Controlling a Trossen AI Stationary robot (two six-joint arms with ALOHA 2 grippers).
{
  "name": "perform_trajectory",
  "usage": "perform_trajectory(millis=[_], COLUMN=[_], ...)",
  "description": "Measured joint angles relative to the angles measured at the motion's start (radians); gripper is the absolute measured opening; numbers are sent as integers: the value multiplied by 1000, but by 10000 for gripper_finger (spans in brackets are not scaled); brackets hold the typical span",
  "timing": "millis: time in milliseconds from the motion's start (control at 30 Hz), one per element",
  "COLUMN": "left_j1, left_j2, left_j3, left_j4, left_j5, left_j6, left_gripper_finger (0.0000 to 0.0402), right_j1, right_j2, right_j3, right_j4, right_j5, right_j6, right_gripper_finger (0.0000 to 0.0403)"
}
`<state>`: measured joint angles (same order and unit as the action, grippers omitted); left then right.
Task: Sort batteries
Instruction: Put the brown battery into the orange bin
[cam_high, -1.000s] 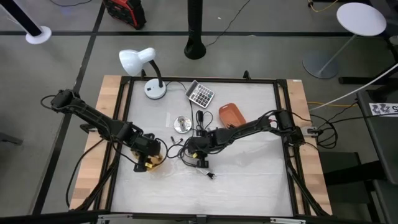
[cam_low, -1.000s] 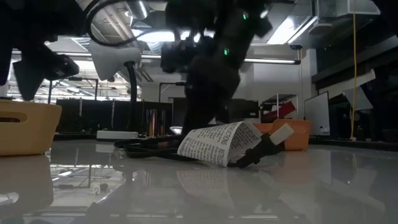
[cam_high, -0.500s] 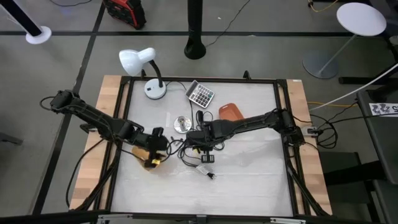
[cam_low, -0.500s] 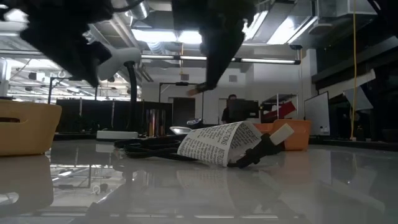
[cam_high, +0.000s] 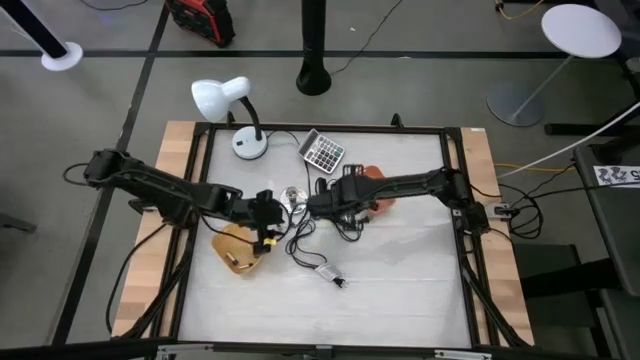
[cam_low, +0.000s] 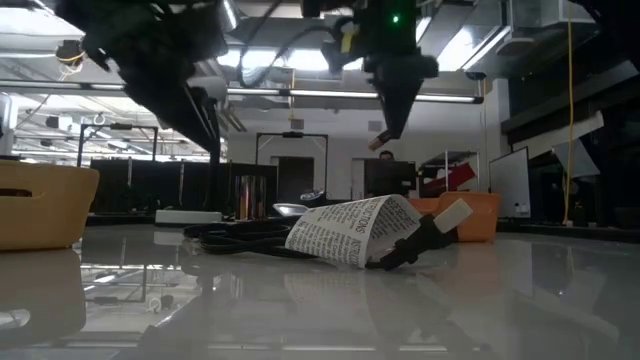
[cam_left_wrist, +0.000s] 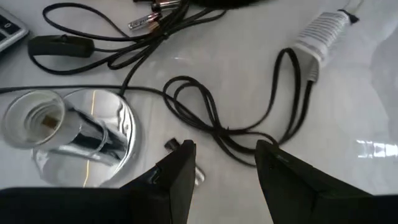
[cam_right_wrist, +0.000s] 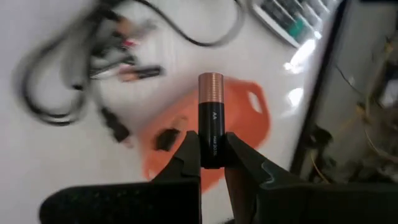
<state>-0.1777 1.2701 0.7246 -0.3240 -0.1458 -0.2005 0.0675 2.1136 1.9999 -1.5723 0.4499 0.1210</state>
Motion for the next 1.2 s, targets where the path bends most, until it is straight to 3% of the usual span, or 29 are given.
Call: perform_trajectory(millis=[267, 500, 800, 1033, 1200], left_j1=[10, 34, 77, 76, 76], left_j2=[156, 255, 334, 357, 355], left_j3=[0, 0, 0, 3, 3], left_j4=[88, 87, 106, 111, 109], left_j5=[-4, -23, -27, -31, -23], left_j6=[-15, -49, -62, -55, -55], left_gripper_finger=[156, 156, 156, 155, 117], right_j1=[-99, -148, -154, -154, -154], right_j2=[0, 0, 0, 0, 0], right_j3=[-8, -99, -271, -325, -326], right_j4=[3, 5, 64, 113, 131], right_j5=[4, 4, 11, 11, 4], right_j6=[14, 40, 38, 31, 31], right_gripper_finger=[33, 33, 33, 33, 33])
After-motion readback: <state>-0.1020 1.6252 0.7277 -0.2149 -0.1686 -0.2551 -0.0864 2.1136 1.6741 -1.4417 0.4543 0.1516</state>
